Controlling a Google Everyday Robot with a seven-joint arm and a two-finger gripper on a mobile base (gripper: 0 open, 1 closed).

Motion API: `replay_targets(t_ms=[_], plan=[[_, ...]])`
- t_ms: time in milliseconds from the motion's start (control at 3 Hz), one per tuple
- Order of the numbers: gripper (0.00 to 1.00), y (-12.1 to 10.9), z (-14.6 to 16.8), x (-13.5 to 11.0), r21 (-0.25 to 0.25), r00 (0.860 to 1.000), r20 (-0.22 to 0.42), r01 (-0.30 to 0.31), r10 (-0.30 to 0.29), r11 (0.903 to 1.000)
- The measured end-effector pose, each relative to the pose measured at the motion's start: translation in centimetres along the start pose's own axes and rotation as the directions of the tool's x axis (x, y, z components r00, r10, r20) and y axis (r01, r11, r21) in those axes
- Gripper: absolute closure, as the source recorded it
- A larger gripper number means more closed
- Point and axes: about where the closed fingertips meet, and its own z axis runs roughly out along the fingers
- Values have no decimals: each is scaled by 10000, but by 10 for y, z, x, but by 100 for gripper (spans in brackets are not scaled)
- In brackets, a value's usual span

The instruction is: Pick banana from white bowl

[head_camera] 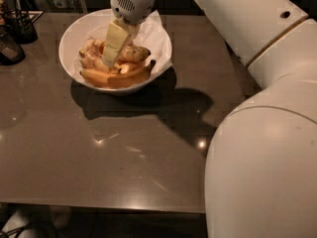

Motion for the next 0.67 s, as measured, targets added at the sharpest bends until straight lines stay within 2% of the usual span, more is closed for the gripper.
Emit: replay_targets(t_ms=[333, 667], plan=[[28, -3, 7, 4, -201, 9983, 33, -583, 584, 9981], [30, -10, 5, 13, -137, 9950, 3, -997, 997, 9949]])
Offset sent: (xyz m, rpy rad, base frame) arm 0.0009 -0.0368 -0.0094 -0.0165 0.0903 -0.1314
